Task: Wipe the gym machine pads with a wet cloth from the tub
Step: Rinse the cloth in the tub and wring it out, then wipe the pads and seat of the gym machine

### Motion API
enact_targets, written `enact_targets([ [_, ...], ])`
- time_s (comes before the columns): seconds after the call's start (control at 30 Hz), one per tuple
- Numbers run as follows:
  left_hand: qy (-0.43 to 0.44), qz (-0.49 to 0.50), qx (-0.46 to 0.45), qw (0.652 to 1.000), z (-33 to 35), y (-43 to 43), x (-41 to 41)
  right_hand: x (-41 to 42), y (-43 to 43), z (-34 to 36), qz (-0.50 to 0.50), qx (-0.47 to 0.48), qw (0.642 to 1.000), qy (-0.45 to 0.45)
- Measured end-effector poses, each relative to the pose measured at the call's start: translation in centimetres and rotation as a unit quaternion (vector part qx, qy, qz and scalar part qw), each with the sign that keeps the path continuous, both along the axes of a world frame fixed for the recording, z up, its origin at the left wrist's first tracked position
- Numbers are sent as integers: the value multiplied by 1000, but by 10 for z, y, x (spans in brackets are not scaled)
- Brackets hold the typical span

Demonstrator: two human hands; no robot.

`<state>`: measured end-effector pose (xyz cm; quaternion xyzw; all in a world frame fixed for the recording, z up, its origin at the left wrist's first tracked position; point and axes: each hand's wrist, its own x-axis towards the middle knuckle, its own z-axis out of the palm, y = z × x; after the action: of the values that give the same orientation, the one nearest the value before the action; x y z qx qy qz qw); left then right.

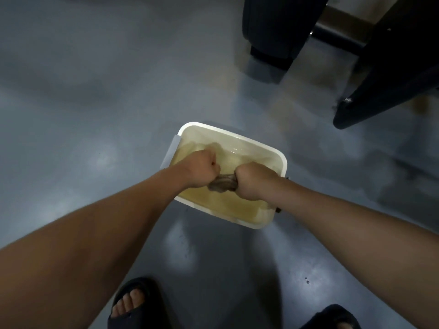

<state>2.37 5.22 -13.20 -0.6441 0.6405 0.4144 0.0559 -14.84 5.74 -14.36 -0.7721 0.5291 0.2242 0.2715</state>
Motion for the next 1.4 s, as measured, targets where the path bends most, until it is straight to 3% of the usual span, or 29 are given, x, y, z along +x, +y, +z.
enact_targets([
  [0.1,64,87,67,992,19,0,0,-3,-5,13,-48,20,998,-34],
  [0.2,176,229,151,945,58,15,-2,3,-10,52,-156,102,976,-114],
  [0.3,275,346,157,883,110,32,-2,9,-2,110,-297,179,917,-199],
  [0.4,362,388,145,835,178,48,6,15,12,181,-402,225,843,-276],
  [0.43,385,395,147,821,207,53,10,17,17,210,-407,218,836,-297],
  [0.53,442,398,163,787,292,61,19,16,27,289,-361,117,869,-317],
  [0.7,454,403,156,779,442,53,21,17,33,432,-400,11,862,-312],
  [0.93,473,383,128,784,630,42,23,32,44,627,-413,0,834,-365],
  [1.07,463,336,122,811,710,34,29,29,41,719,-425,-31,812,-398],
  [1.17,443,294,116,839,755,25,28,18,39,775,-476,-45,758,-443],
  [1.27,428,193,101,877,798,20,8,-1,45,823,-517,-51,700,-489],
  [1.4,425,102,75,896,854,15,-41,-40,55,878,-572,-56,583,-574],
])
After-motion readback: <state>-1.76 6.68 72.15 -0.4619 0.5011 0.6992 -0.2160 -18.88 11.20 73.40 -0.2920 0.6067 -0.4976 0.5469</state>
